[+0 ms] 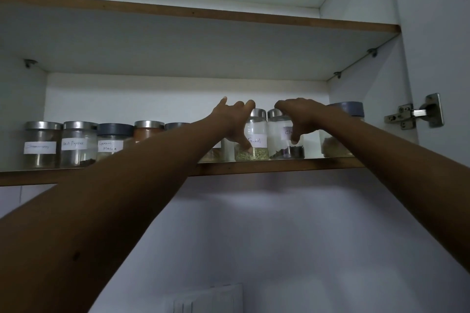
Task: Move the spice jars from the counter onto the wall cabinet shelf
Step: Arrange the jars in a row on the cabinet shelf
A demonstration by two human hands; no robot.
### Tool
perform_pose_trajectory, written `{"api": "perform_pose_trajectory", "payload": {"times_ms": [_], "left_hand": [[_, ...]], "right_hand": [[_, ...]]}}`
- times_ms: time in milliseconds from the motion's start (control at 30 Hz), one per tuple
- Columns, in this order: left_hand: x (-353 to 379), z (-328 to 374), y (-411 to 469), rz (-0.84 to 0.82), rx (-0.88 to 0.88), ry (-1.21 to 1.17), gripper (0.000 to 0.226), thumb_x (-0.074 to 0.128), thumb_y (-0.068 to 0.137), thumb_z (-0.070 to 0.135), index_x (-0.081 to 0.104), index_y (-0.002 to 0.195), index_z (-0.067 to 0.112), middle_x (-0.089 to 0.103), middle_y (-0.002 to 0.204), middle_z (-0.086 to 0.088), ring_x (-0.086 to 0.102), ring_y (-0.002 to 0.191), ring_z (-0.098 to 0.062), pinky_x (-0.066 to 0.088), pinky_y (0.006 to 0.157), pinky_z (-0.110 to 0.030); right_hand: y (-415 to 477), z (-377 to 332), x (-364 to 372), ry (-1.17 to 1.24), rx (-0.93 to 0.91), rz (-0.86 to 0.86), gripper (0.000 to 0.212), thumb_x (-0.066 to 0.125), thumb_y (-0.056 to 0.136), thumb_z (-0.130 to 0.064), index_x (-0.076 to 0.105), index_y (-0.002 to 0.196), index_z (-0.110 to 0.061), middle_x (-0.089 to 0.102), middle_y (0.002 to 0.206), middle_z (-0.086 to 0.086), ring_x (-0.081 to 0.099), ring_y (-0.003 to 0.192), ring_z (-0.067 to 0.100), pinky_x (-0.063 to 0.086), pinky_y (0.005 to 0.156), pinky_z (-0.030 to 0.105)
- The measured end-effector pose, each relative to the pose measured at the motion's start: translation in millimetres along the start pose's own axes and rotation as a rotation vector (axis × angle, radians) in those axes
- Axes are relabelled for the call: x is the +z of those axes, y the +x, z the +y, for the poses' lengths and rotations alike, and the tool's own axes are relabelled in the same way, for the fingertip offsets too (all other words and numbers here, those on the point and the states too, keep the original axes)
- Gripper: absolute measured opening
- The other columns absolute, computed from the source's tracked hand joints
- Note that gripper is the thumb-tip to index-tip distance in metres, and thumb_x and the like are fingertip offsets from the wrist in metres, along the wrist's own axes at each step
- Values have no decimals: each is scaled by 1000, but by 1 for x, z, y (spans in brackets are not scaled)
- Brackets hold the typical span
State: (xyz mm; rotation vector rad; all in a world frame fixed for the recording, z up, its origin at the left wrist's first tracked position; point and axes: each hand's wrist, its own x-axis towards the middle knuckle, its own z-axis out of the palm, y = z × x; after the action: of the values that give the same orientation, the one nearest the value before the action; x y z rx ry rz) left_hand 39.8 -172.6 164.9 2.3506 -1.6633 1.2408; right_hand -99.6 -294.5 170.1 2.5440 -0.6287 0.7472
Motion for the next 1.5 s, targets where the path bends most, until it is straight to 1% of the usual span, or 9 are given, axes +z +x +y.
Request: {"api": "perform_pose_trajectory", "payload": {"times_ms": [167,333,567,733,933,1167,1300,1400,1500], "left_hand": [[13,-6,11,-29,-24,11,102,78,62,54,23,134,9,49,130,-11,47,121,-28,9,115,-48],[28,-13,27,-56,-50,59,102,78,63,55,22,134,9,50,130,-11,46,123,-28,10,114,-50],[36,-20,44,-114,-67,65,92,72,72,53,21,134,7,60,118,-10,50,119,-29,7,114,-51],[44,-24,56,-113,-80,120,87,68,73,57,26,133,11,61,119,-7,50,119,-27,5,113,-51],[51,-27,69,-113,-91,186,90,67,74,58,24,138,12,59,123,-7,50,122,-28,3,112,-56],[62,-30,77,-114,-127,195,93,69,73,57,21,140,12,58,124,-8,49,123,-29,1,111,-59],[66,-30,77,-113,-144,165,89,70,73,54,25,135,10,60,119,-9,51,120,-30,2,110,-61],[69,-28,76,-110,-162,154,85,70,75,51,26,133,8,60,115,-9,53,116,-30,4,111,-60],[71,-25,74,-105,-186,137,86,70,76,49,24,135,8,60,116,-9,54,115,-30,6,111,-60]], "right_hand": [[17,-7,12,3,9,-16,88,86,59,-19,35,130,-11,51,124,11,49,109,28,45,85,39],[35,-13,24,23,29,-31,85,85,61,-17,35,129,-9,50,123,13,50,109,28,40,79,34],[59,-17,34,13,40,-52,92,87,57,-17,31,130,-10,50,122,12,52,107,27,47,85,38],[72,-18,40,-21,34,-78,91,88,56,-19,32,128,-14,51,118,9,52,105,26,47,83,37],[88,-16,46,-39,20,-80,94,89,54,-20,32,129,-15,50,118,8,52,107,26,48,88,39],[100,-12,51,-41,-9,-81,85,88,56,-21,36,123,-13,52,116,9,50,98,24,49,88,40],[107,-5,52,-12,-10,-75,71,84,62,-18,41,119,-14,51,117,7,45,93,21,45,82,37],[113,0,52,-1,-10,-63,63,82,64,-15,47,116,-16,51,119,6,44,94,21,46,88,38],[115,2,57,-1,-18,-40,64,82,63,-15,49,118,-18,52,121,4,48,101,23,47,91,41]]}}
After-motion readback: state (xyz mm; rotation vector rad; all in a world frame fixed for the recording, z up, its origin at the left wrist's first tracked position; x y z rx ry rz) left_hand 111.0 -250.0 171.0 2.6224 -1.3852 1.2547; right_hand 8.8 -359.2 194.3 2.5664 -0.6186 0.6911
